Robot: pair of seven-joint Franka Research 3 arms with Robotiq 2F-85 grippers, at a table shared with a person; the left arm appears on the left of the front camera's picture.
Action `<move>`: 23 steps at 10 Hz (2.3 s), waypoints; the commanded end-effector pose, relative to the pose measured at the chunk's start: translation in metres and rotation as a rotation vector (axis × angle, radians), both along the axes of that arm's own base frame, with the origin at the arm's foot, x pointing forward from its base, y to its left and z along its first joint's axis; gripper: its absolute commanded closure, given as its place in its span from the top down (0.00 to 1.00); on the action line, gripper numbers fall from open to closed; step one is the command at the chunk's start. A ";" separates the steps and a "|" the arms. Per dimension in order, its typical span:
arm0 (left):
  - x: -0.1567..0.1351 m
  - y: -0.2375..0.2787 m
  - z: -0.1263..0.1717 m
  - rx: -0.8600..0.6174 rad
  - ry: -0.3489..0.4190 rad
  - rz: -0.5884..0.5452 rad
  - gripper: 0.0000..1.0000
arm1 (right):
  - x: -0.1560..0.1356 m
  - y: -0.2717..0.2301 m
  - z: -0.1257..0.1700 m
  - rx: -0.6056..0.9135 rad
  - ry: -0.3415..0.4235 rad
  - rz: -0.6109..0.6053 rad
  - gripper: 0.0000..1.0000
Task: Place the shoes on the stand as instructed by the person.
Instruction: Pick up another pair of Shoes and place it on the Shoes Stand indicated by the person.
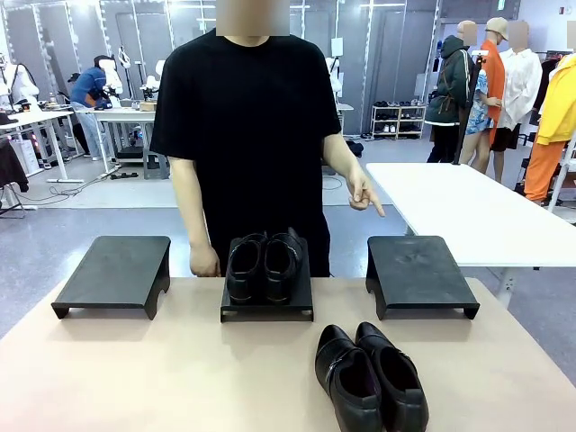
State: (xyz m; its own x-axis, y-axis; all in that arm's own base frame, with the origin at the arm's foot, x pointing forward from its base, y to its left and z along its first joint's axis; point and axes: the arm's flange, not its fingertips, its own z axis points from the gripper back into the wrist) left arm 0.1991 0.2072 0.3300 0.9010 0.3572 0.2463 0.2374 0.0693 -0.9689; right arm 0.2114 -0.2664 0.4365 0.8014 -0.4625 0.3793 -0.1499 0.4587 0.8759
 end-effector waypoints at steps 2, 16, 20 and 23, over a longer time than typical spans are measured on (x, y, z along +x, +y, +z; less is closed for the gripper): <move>-0.001 0.001 0.001 -0.008 -0.010 0.001 1.00 | -0.001 -0.001 0.002 0.002 -0.030 0.001 1.00; -0.001 0.001 0.001 -0.008 -0.010 0.001 1.00 | 0.090 0.206 0.115 -0.538 0.215 0.347 1.00; -0.001 0.001 0.001 -0.008 -0.010 0.001 1.00 | 0.103 0.313 0.092 -0.693 0.260 0.402 1.00; -0.001 0.001 0.001 -0.008 -0.010 0.001 1.00 | 0.109 0.367 0.060 -0.835 0.311 0.342 1.00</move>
State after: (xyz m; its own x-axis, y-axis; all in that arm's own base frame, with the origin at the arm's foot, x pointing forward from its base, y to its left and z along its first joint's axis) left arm 0.1989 0.2074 0.3295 0.9013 0.3578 0.2442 0.2350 0.0697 -0.9695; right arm 0.3141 0.0903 0.5041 0.9513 0.1802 0.2499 -0.2638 0.8954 0.3586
